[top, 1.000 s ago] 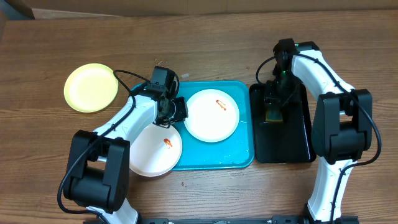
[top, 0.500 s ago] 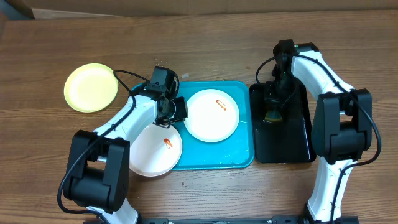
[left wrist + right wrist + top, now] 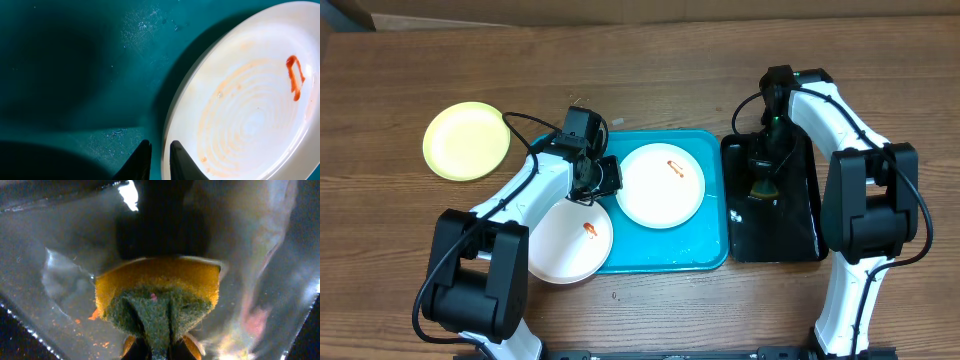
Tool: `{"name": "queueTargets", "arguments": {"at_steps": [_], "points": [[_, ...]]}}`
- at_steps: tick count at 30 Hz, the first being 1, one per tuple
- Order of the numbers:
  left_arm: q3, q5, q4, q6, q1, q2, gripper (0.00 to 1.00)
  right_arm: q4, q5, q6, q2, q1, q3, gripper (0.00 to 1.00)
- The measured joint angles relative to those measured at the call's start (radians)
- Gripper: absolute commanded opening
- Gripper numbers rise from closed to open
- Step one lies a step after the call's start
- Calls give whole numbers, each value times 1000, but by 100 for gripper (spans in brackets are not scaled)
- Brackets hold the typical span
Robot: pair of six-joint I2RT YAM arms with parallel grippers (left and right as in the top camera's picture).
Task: Clean dirty plates on tray and stack at the side
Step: 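Press and rub the sponge in the black tray with the right gripper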
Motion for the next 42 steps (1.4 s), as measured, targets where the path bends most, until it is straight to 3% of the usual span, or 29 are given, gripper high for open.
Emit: {"name": "queueTargets", "arguments": {"at_steps": [12,42], "points": [[0,0,0,0,0,0,19,-165,8,13,-2,0,126,4],[0,-45,3,23,-42,13,18,-168,76,113,-7,8,138,4]]}}
